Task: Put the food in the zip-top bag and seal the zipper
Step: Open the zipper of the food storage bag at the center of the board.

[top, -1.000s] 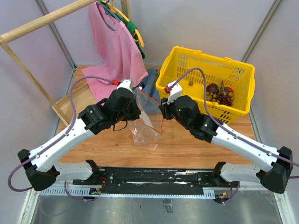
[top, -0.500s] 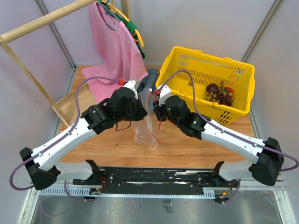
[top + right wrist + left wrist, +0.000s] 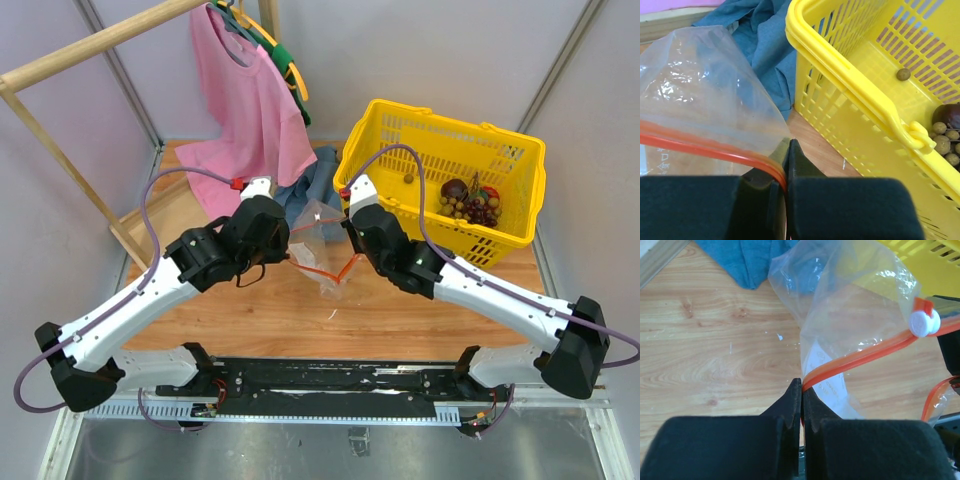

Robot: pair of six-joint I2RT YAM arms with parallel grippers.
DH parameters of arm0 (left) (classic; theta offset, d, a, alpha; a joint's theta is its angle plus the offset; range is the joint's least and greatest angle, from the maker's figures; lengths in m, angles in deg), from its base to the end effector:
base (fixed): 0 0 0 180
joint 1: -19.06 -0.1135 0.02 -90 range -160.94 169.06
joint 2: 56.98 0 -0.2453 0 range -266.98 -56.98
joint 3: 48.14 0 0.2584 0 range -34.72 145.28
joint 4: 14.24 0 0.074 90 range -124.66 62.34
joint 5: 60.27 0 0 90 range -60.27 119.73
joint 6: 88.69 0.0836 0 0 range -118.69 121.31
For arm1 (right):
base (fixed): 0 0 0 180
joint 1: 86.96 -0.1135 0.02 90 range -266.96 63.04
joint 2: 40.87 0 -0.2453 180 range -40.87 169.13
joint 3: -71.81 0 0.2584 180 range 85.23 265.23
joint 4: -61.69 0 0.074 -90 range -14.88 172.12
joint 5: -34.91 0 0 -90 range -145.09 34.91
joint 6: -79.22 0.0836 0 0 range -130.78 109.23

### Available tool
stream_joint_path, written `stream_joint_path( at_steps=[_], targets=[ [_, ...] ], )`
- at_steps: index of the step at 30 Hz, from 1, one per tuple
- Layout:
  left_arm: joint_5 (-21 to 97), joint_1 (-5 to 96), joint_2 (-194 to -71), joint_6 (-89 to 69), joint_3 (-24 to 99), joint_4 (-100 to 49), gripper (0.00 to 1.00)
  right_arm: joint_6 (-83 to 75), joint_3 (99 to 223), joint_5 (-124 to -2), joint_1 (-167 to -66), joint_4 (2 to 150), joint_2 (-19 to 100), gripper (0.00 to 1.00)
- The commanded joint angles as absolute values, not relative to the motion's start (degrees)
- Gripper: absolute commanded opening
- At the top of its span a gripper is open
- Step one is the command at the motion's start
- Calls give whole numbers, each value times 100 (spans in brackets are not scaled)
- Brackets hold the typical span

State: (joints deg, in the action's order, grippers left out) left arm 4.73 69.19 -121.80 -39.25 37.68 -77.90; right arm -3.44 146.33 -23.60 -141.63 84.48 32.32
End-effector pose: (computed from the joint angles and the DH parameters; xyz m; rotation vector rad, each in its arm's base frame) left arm 0.1983 -0.1823 0.3266 -0.0301 2.2552 -0.3502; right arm 0.2338 0.2543 0.3012 -0.4191 1.8462 0.2033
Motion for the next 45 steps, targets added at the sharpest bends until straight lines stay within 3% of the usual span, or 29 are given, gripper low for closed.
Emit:
stream_joint_path(
  at_steps=[1,3,6,15,26,35,45],
  targets=[
    [475,6951,-12160,-3845,3617,-7499,3,14,14784,-2708,-14170,8504,3159,1],
    [740,6951,-12153,-3846,3442,-7021,5,224,14812,-3000,-14174,8493,3267,1],
    [870,6951,-12200,-3851,3298,-6776,1,375,14851,-3414,-14172,8491,3393,4],
    [291,6951,-12347,-3800,3646,-7293,0,-211,15190,-3874,-14154,8976,3128,41],
    [-419,6951,-12899,-3425,4973,-8232,0,-402,16307,-4643,-14101,10063,3136,71],
    [-405,6942,-13179,-3231,5035,-8223,0,-423,16799,-4703,-13939,10545,3320,79],
    [35,6942,-13186,-3370,4701,-7686,0,701,16019,-5404,-13935,9095,3579,81]
  ],
)
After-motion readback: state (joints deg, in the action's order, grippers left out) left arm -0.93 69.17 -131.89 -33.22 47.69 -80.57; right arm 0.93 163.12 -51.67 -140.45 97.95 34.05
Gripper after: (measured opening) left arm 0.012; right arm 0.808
